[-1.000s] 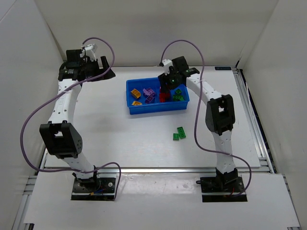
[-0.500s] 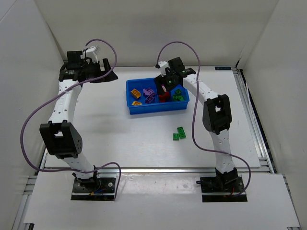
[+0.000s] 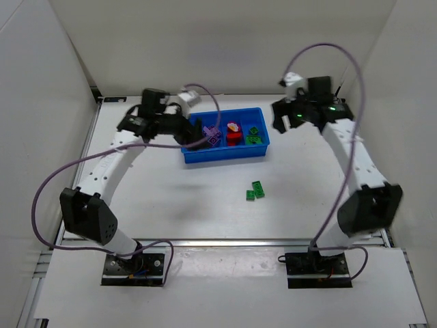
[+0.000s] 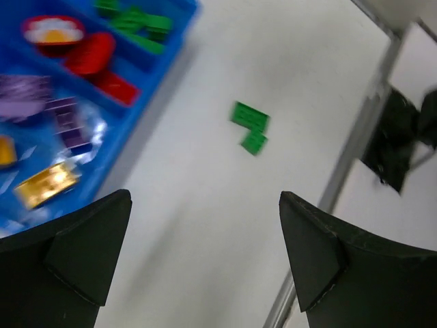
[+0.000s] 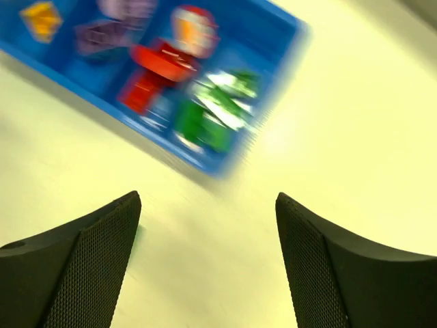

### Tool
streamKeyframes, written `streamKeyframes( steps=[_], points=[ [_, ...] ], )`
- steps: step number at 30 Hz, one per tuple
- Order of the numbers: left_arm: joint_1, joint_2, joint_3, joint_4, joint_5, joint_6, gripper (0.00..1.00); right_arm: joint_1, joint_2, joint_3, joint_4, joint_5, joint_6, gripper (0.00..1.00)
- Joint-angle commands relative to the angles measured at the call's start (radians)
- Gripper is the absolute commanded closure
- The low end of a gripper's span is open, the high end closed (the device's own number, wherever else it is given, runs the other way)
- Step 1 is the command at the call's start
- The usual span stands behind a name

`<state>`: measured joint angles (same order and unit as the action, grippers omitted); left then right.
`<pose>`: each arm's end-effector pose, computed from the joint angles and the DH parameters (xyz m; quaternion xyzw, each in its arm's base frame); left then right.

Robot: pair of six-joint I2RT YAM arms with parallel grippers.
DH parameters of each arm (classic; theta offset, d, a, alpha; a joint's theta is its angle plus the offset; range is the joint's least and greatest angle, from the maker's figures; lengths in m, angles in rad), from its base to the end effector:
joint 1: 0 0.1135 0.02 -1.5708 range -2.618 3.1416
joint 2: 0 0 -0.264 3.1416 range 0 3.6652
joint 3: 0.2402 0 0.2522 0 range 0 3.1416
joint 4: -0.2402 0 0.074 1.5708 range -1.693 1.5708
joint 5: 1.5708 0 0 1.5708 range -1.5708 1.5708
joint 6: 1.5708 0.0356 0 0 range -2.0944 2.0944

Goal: Sort the legos into containers by color

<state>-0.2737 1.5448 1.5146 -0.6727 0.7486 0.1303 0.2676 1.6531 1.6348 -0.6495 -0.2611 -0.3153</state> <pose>0.3171 -0.1142 0.3653 0.3200 0.7965 -0.3589 0.3666 0.3571 0.1074 0.3650 -0.3107 0.8382 0.1068 0.4353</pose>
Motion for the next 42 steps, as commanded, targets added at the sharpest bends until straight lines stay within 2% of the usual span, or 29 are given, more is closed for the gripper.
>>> streamKeyframes(
  steps=[1, 3, 4, 7, 11, 16, 23, 33, 42],
  points=[
    [-0.201, -0.066, -0.101, -0.025, 0.032, 0.123, 0.01, -0.137, -0.163, -0.145, -0.079, 0.029, -0.077, 0.17],
    [-0.292, -0.065, -0.145, -0.034, 0.015, 0.199, 0.01, -0.250, -0.255, -0.246, -0.094, 0.031, -0.100, 0.17],
    [-0.377, -0.057, -0.175, -0.034, 0.002, 0.227, 0.01, -0.311, -0.286, -0.272, -0.101, 0.025, -0.103, 0.17],
    [-0.494, 0.006, -0.197, -0.059, -0.047, 0.337, 0.05, -0.453, -0.375, -0.345, -0.146, -0.012, -0.108, 0.17],
    [-0.529, 0.154, -0.147, -0.165, 0.026, 0.558, 0.08, -0.524, -0.438, -0.378, -0.183, -0.049, -0.088, 0.18],
    [-0.539, 0.310, -0.065, -0.209, 0.066, 0.666, 0.12, -0.554, -0.449, -0.375, -0.188, -0.079, -0.048, 0.18],
    [-0.593, 0.411, -0.027, -0.124, -0.055, 0.681, 0.21, -0.554, -0.421, -0.365, -0.184, -0.104, -0.001, 0.18],
    [-0.605, 0.459, -0.045, 0.122, -0.262, 0.577, 0.24, -0.554, -0.421, -0.362, -0.190, -0.115, -0.007, 0.18],
    [-0.610, 0.497, -0.050, 0.179, -0.272, 0.574, 0.24, -0.554, -0.412, -0.369, -0.185, -0.119, -0.015, 0.18]
  ],
)
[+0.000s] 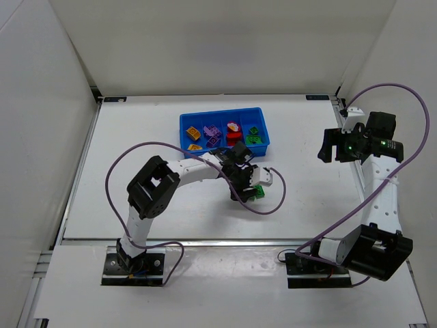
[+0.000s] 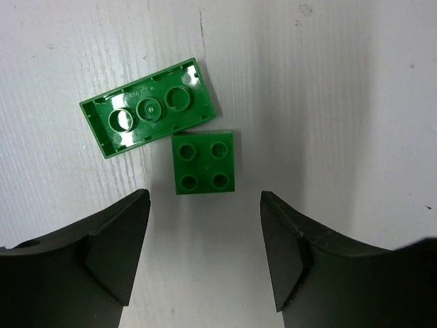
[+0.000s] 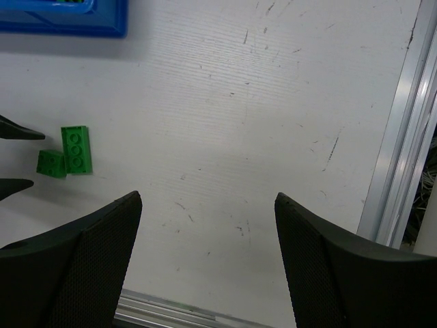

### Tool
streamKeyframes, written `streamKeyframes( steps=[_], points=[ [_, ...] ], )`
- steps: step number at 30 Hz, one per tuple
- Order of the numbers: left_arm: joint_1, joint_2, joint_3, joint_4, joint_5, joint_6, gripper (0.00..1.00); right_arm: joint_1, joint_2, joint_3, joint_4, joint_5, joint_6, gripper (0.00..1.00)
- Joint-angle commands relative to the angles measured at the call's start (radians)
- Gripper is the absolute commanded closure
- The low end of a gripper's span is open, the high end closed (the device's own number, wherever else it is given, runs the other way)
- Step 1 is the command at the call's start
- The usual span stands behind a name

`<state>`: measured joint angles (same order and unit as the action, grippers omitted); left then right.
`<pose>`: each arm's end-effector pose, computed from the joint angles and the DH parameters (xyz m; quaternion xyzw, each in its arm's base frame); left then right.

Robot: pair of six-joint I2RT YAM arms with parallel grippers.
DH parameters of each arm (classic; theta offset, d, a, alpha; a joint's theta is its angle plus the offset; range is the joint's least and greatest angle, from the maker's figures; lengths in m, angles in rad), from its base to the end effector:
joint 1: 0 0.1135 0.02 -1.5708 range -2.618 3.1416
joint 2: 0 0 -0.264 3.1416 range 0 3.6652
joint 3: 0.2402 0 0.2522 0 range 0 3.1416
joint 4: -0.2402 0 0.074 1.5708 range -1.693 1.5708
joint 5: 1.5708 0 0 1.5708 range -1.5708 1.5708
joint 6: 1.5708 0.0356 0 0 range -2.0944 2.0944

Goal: Sort the legos into containers by color

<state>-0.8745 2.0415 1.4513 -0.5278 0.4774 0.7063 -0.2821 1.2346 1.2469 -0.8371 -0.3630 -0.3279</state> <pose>0.2587 -0.3349 0.1673 0.7102 0.6284 -0.2479 0.1980 0.2436 -0.0574 0.3469 -0.0867 0.9142 0.0527 0.3924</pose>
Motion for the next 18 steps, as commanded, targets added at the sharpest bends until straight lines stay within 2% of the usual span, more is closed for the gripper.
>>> streamKeyframes(
  steps=[1, 6, 12, 15, 17, 18],
  points=[
    [-0.012, 0.003, 0.018, 0.032, 0.001, 0.001, 0.24, -0.005, 0.006, 0.019, 0.006, -0.017, -0.002, 0.18],
    [-0.018, 0.034, 0.052, 0.032, 0.009, -0.005, 0.25, -0.005, 0.017, 0.017, 0.007, -0.022, 0.000, 0.19],
    [-0.027, 0.082, 0.096, 0.044, 0.006, -0.039, 0.30, -0.005, 0.020, 0.005, 0.012, -0.019, 0.000, 0.19],
    [-0.035, 0.094, 0.101, 0.051, -0.003, -0.042, 0.37, -0.005, 0.022, -0.001, 0.013, -0.022, -0.003, 0.19],
    [-0.038, 0.092, 0.101, 0.054, -0.010, -0.050, 0.47, -0.003, 0.022, 0.000, 0.010, -0.021, -0.007, 0.19],
    [-0.038, 0.086, 0.097, 0.054, -0.014, -0.050, 0.55, -0.003, 0.023, 0.000, 0.012, -0.021, -0.007, 0.19]
  ],
)
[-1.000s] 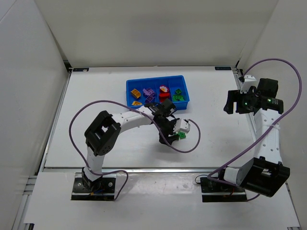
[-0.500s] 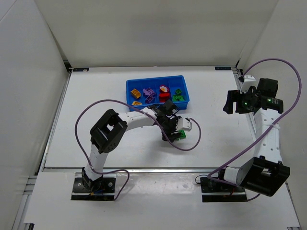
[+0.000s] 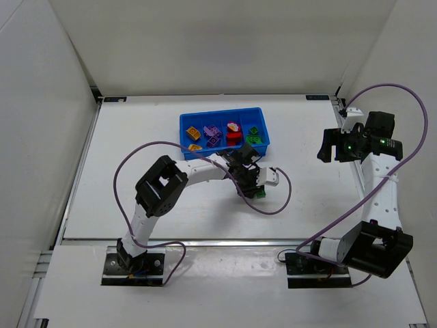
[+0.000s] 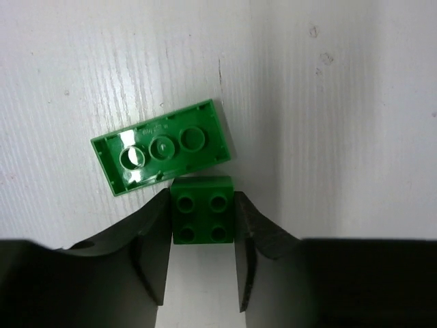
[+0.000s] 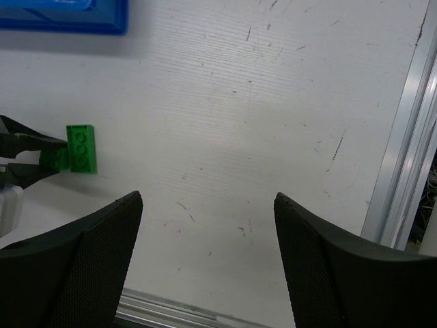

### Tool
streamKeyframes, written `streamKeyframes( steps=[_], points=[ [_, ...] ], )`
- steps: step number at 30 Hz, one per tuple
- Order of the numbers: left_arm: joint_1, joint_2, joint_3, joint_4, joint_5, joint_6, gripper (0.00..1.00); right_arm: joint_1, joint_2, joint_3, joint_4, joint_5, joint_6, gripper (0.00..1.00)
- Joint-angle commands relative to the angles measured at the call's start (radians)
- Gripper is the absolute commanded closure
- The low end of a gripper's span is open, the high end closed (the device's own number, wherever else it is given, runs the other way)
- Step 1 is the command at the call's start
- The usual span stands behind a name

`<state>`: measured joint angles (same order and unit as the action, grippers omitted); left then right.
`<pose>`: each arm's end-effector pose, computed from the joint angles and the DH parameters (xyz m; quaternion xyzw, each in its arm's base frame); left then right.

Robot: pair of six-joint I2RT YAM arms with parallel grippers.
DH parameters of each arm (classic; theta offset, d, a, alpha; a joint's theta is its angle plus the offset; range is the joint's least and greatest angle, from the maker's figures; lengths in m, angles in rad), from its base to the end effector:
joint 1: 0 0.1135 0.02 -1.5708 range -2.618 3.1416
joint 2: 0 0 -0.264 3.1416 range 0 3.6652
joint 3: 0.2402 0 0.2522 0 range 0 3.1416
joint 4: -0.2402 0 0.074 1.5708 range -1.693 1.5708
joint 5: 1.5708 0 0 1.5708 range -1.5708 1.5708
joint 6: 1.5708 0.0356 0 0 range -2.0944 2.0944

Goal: Sort the legos into containers by color

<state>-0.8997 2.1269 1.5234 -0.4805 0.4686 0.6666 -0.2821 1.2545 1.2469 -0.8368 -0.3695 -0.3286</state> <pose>0.2639 -0.3582 0.1546 0.7057 0.6295 -0.2511 0.2066 0.2480 -0.0585 0.3424 -0.0866 0.9171 0.0588 0.3847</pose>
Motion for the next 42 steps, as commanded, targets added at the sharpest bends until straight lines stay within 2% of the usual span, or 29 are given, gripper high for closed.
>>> streamKeyframes(
  steps=[1, 4, 8, 12, 16, 21, 25, 26, 29, 35, 40, 42],
  points=[
    [-0.013, 0.001, 0.020, 0.006, -0.007, -0.009, 0.59, -0.003, 0.003, 0.002, 0.013, -0.016, -0.006, 0.19],
    [-0.010, -0.050, -0.018, 0.002, 0.007, 0.028, 0.69, -0.005, 0.008, 0.002, 0.016, -0.023, -0.004, 0.19],
    [-0.011, -0.213, -0.052, -0.004, 0.042, 0.028, 0.71, 0.000, 0.008, -0.012, 0.025, -0.046, 0.005, 0.20],
    [0.002, -0.285, 0.056, -0.046, 0.048, -0.079, 0.70, 0.015, 0.000, -0.044, 0.044, -0.065, 0.042, 0.21],
    [0.064, -0.259, 0.268, -0.073, 0.041, -0.192, 0.70, 0.060, -0.007, -0.079, 0.070, -0.059, 0.069, 0.21],
    [0.134, -0.136, 0.463, -0.082, -0.060, -0.242, 0.69, 0.083, -0.012, -0.087, 0.077, -0.057, 0.089, 0.21],
    [0.194, 0.100, 0.739, -0.174, -0.099, -0.272, 0.68, 0.089, -0.004, -0.083, 0.071, -0.055, 0.082, 0.21],
    [0.214, 0.141, 0.850, -0.184, -0.100, -0.283, 0.67, 0.090, 0.000, -0.081, 0.068, -0.055, 0.080, 0.21],
    [0.235, 0.261, 0.990, -0.196, -0.107, -0.285, 0.64, 0.096, 0.009, -0.078, 0.067, -0.055, 0.074, 0.21],
    [0.248, 0.401, 1.077, -0.193, -0.136, -0.254, 0.63, 0.109, 0.039, -0.066, 0.070, -0.062, 0.074, 0.21],
    [0.268, 0.447, 1.090, -0.190, -0.130, -0.266, 0.60, 0.118, 0.056, -0.056, 0.068, -0.063, 0.068, 0.21],
    [0.275, 0.455, 1.089, -0.188, -0.130, -0.278, 0.43, 0.127, 0.060, -0.055, 0.067, -0.065, 0.065, 0.21]
  ],
)
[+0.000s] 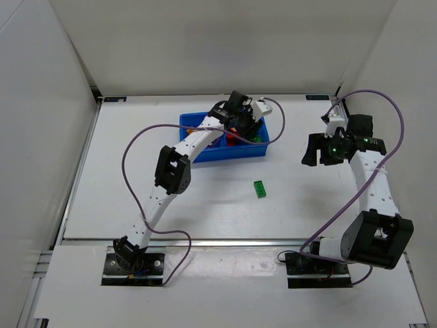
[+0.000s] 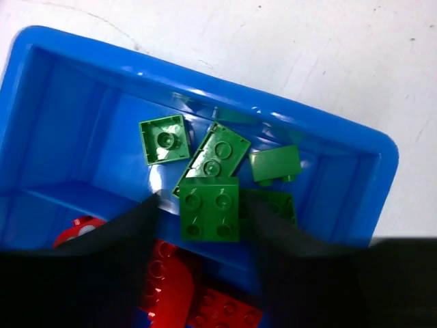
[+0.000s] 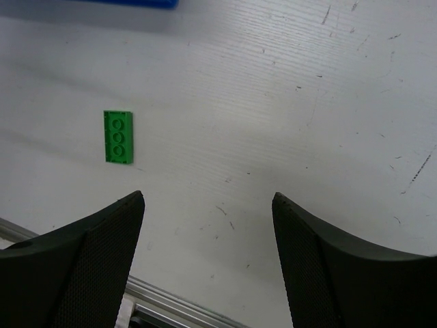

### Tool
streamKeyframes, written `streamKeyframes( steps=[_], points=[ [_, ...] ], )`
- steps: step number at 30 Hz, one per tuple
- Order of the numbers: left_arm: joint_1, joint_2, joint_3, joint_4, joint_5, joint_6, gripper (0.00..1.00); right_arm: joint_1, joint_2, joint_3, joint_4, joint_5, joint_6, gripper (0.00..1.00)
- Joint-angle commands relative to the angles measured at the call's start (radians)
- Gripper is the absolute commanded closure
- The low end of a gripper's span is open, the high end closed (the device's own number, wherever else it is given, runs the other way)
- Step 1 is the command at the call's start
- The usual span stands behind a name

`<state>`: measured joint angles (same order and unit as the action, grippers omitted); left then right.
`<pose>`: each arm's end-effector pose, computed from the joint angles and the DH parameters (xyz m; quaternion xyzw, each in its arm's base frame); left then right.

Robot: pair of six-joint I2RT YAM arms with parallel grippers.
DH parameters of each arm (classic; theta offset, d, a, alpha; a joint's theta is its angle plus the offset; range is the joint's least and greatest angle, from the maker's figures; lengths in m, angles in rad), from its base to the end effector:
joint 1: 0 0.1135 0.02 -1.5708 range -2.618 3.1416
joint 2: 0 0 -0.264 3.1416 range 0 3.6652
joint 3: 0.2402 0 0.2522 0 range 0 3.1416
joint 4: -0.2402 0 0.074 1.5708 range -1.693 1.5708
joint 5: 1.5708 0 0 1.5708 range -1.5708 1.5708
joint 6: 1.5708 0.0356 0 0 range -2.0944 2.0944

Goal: Sort the legos into containers by color

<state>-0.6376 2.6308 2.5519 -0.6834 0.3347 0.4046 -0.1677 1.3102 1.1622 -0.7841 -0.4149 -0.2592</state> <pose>0.4567 -0.3529 0.2087 0.5081 0.7536 -0.1972 0.3674 0.2653 -0.0304 0.3062 -0.1071 0.9252 0.1260 0.3417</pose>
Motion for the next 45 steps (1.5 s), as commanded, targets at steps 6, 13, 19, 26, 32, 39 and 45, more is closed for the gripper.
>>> streamKeyframes(
  steps=[6, 13, 19, 26, 32, 39, 45],
  points=[
    [0.013, -0.072, 0.100, 0.062, -0.072, -0.062, 0.07, 0.069, 0.023, 0.027, 0.022, -0.027, -0.025, 0.21],
    [0.018, -0.244, 0.139, 0.145, -0.247, -0.081, 0.01, 0.267, 0.031, -0.021, 0.046, 0.004, 0.017, 0.23],
    [0.094, -0.512, -0.083, 0.140, -0.433, -0.111, 0.01, 0.399, 0.076, -0.068, 0.104, 0.090, 0.133, 0.23],
    [0.245, -0.848, -0.506, 0.139, -0.510, -0.218, 0.01, 0.568, 0.188, -0.073, 0.129, 0.240, 0.167, 0.22],
    [0.308, -1.052, -0.784, 0.136, -0.507, -0.176, 0.00, 0.675, 0.291, -0.039, 0.158, 0.368, 0.218, 0.22],
    [0.361, -1.109, -0.892, 0.139, -0.487, -0.182, 0.01, 0.712, 0.373, -0.007, 0.160, 0.412, 0.239, 0.27],
    [0.377, -1.114, -0.909, 0.142, -0.471, -0.188, 0.01, 0.731, 0.422, -0.001, 0.172, 0.449, 0.248, 0.26]
  ],
)
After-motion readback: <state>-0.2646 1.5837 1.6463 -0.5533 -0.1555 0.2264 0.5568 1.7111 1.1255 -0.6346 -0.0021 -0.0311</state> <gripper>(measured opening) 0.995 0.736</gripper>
